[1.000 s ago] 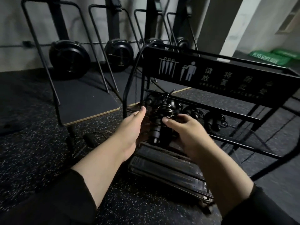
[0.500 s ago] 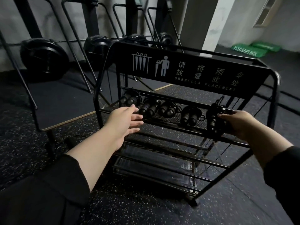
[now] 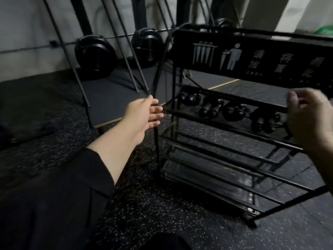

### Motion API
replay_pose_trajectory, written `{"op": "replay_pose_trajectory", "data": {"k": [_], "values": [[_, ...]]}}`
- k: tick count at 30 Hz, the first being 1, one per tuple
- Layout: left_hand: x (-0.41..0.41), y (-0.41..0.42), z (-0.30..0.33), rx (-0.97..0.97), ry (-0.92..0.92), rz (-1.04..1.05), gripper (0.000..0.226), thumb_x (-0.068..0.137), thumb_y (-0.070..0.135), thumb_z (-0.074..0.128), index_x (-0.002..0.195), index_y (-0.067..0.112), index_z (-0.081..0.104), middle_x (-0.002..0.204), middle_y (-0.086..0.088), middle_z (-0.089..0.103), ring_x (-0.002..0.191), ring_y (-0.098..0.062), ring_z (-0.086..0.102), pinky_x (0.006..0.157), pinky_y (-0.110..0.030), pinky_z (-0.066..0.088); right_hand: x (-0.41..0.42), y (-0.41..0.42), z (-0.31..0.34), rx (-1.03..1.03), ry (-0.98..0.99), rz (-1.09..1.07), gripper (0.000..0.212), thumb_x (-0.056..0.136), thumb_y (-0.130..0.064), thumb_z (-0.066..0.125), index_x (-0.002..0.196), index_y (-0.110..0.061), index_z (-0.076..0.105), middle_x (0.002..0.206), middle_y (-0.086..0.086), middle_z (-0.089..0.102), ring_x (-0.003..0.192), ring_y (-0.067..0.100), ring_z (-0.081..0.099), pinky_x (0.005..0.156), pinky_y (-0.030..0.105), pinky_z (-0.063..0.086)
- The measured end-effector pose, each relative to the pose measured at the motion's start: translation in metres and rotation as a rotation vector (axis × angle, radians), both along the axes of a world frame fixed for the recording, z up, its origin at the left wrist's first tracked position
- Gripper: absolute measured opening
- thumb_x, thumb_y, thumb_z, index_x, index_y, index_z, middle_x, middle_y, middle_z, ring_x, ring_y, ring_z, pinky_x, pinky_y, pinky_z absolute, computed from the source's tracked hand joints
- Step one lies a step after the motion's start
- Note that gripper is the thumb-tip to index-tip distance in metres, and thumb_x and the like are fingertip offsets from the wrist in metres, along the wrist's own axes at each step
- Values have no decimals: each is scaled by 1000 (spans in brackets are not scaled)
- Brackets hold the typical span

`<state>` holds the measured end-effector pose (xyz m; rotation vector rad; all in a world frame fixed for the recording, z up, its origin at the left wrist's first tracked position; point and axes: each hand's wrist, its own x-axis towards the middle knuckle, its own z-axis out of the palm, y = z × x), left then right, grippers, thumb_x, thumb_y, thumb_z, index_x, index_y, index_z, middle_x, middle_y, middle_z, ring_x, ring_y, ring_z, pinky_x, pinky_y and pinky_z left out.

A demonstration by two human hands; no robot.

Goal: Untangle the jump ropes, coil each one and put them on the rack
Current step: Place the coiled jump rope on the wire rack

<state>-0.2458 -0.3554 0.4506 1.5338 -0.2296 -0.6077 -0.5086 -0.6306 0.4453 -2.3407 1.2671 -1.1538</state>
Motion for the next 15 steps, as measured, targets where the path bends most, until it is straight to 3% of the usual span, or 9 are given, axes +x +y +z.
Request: {"op": "replay_pose_trajectory", "data": {"k": [3, 8, 15], "values": [[39, 45, -4, 9, -14, 104, 29, 109, 36, 45, 101, 18, 65, 90, -5, 72, 81, -22, 70, 67, -33, 53, 70, 89, 12, -26, -181, 313, 35, 104, -36, 51, 100, -7, 71, 89, 12, 67, 82, 27, 61, 73, 38, 48], [92, 136, -39, 42, 19, 273, 29, 110, 37, 42, 100, 20, 64, 87, -2, 71, 79, -19, 70, 69, -32, 54, 190, 233, -37, 199, -76, 794, 34, 102, -36, 53, 86, -9, 68, 69, 7, 62, 64, 25, 58, 58, 40, 47], [144, 267, -138, 145, 118, 467, 30, 111, 35, 41, 99, 20, 64, 92, -4, 70, 80, -20, 70, 69, -31, 53, 303, 329, -177, 614, 238, 817, 31, 105, -33, 56, 81, -15, 63, 65, 2, 62, 58, 20, 56, 52, 33, 38]]}}
